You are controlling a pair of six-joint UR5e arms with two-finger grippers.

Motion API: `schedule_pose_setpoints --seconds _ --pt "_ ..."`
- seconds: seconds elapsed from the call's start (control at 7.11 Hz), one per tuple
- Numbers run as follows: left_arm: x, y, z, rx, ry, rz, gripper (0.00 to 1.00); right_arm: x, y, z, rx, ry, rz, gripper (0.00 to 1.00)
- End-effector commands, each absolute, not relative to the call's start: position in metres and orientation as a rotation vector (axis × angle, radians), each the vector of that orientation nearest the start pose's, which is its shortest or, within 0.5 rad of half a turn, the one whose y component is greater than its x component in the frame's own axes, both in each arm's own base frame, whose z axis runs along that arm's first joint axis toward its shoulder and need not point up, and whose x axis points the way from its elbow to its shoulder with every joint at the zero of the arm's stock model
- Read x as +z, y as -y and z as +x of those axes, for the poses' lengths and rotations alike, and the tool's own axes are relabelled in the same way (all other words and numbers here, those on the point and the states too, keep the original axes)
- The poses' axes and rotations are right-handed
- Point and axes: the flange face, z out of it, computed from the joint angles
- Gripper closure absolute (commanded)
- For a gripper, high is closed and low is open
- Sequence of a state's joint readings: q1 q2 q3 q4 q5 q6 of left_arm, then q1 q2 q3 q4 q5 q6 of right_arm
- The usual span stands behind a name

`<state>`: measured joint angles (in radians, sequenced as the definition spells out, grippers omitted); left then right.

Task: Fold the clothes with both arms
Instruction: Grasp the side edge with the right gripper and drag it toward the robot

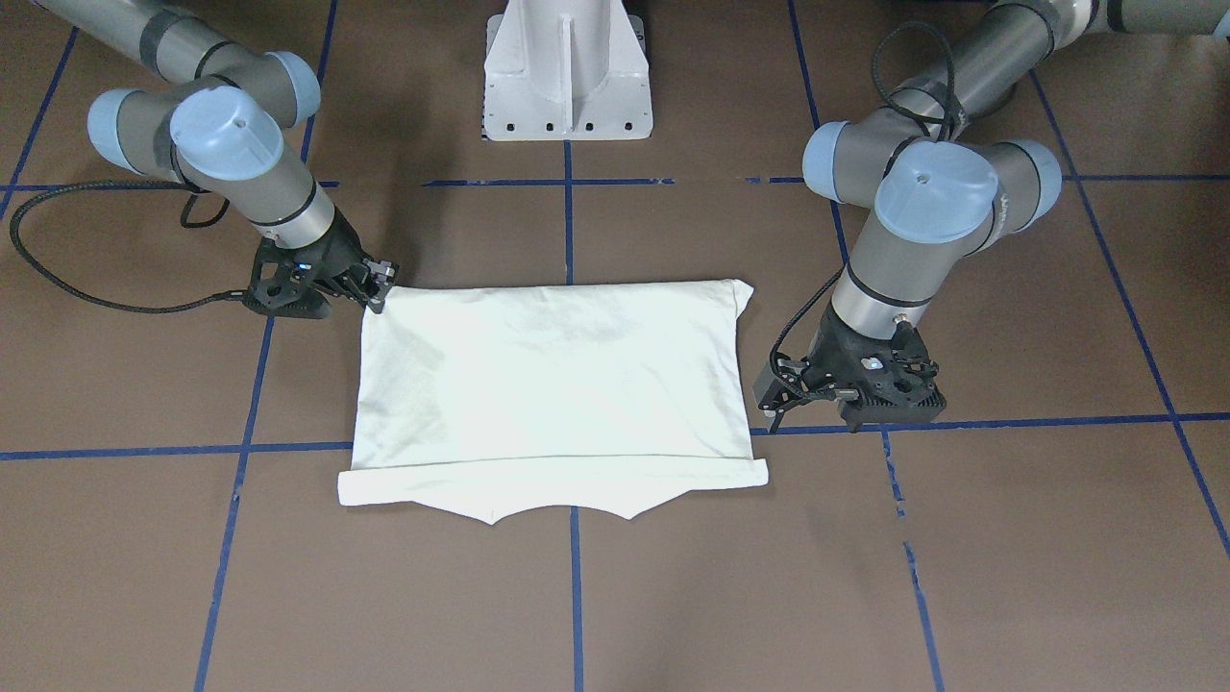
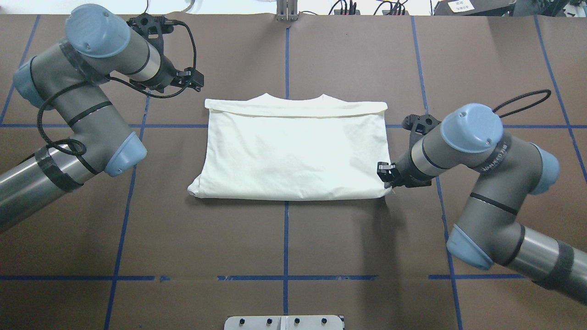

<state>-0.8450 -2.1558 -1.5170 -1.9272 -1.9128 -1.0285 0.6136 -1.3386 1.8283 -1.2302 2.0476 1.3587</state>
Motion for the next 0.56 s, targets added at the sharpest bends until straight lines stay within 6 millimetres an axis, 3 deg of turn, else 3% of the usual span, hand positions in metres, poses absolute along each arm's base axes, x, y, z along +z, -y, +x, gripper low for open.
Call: schedule_pose_setpoints --seconds 0.0,0.28,0.42 --pt "0.291 0.593 0.392 -0.128 -0.892 0.328 0.00 0.392 0.310 -0.390 0.099 0.916 -0.185 1.00" --pt "0.287 0.591 0.393 -0.129 -0.899 0.331 0.00 0.398 0.219 -0.388 0.034 0.868 -0.309 1.00" --pt "0.286 0.591 0.393 -0.129 -0.900 0.332 0.00 0.391 0.177 -0.404 0.022 0.848 -0.378 1.00"
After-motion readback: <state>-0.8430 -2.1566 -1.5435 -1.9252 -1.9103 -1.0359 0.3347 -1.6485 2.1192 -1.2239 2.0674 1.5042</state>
